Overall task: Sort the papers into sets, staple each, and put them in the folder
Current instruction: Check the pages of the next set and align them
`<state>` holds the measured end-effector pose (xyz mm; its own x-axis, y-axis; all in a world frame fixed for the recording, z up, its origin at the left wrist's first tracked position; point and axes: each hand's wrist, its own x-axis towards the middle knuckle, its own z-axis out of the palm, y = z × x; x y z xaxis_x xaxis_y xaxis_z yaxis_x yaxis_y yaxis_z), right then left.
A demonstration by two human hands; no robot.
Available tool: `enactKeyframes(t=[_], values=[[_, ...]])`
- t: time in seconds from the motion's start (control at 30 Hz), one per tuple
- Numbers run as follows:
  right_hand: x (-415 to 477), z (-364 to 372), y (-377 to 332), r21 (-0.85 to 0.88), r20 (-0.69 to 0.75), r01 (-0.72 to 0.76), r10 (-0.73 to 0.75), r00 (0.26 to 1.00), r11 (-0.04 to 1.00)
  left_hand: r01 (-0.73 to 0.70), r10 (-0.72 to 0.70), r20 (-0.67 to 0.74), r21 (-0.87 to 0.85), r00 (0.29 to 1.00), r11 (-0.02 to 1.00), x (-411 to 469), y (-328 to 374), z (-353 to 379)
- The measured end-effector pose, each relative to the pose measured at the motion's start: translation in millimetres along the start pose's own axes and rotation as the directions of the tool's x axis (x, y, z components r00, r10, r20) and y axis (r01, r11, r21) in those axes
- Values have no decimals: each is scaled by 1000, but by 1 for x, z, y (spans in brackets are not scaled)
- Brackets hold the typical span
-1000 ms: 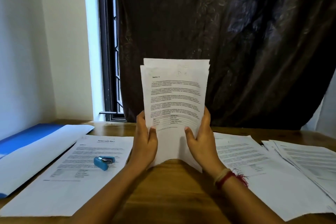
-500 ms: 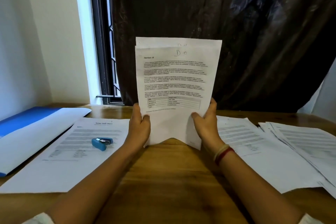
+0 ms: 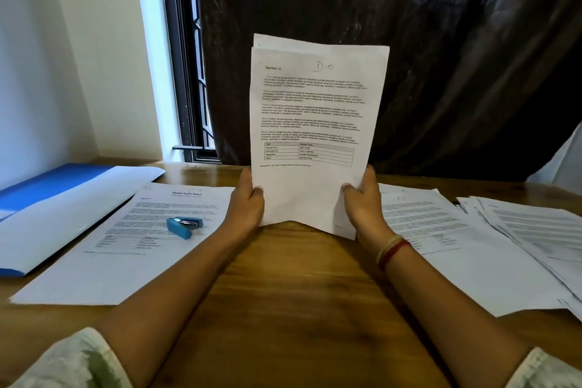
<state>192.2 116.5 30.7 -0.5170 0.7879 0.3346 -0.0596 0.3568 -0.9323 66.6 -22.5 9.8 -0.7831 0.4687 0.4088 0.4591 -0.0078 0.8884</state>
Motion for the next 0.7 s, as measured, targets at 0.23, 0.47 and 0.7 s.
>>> enactKeyframes(t=[0.23, 0.47, 0.7], values=[[16, -17, -5, 2, 173, -95, 93, 980, 996, 152, -152, 50, -9, 987, 988, 11, -2, -15], [27, -28, 9, 84, 199, -277, 257, 946, 957, 278, -313, 142, 219, 939, 935, 7, -8, -3], [41, -32, 27, 191, 62, -438, 435, 898, 878, 266, -367, 257, 355, 894, 896, 7, -12, 3]])
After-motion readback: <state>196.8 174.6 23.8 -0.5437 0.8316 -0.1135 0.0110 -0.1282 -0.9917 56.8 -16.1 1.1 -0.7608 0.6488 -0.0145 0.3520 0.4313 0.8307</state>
